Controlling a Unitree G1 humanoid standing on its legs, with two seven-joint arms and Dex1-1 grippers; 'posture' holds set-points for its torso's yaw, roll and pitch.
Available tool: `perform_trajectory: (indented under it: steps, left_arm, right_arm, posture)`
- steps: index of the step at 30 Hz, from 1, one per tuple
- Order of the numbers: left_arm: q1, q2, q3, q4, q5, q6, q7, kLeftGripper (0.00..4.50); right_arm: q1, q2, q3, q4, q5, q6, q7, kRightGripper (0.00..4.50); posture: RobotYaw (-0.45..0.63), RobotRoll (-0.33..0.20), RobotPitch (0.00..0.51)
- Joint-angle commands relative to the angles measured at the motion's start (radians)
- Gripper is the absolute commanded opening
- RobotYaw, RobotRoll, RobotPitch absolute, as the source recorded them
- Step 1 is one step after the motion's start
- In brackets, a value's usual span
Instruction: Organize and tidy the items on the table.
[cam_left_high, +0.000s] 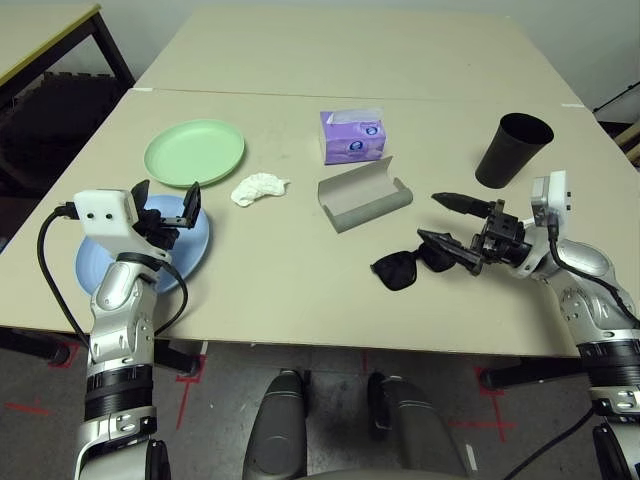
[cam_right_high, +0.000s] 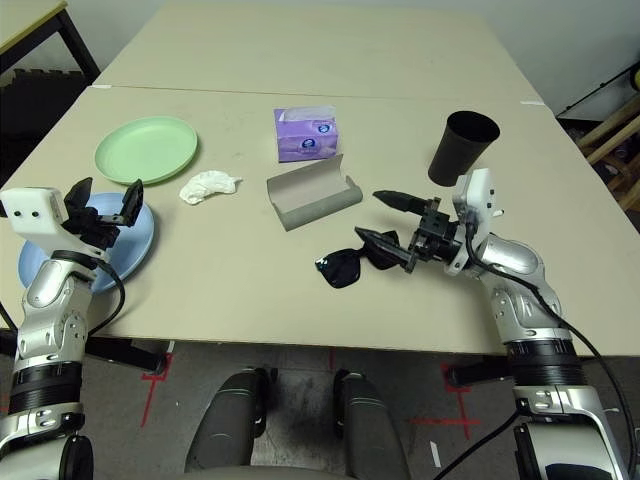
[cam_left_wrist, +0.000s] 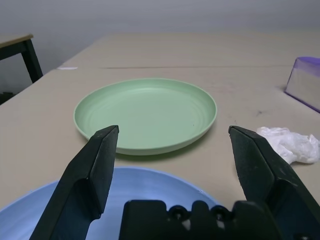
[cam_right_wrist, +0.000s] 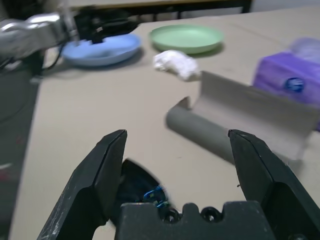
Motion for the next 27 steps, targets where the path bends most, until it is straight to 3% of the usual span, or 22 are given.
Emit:
perform_trajectory:
  steps: [1, 14, 27]
  left_arm:
    - [-0.018, 0.043, -0.004, 0.007, -0.007, 0.05, -0.031, 4.5]
    - [0.046, 0.249, 0.033, -0.043, -0.121, 0.329, -0.237, 4.5]
    - [-0.001, 0.364, 0.186, 0.102, -0.115, 0.541, -0.079, 4.5]
  right_arm:
    - [0.006, -0.023, 0.022, -0.005, -0.027, -0.047, 0.057, 4.45]
    - [0.009, -0.003, 0.028, 0.041, -0.045, -0.126, 0.097, 4.45]
    - [0.019, 0.023, 0.035, 0.032, -0.059, -0.123, 0.074, 4.45]
  posture:
    - [0.21, 0.0, 0.145]
    - [0.23, 0.0, 0.146]
    - [0.23, 0.0, 0.15]
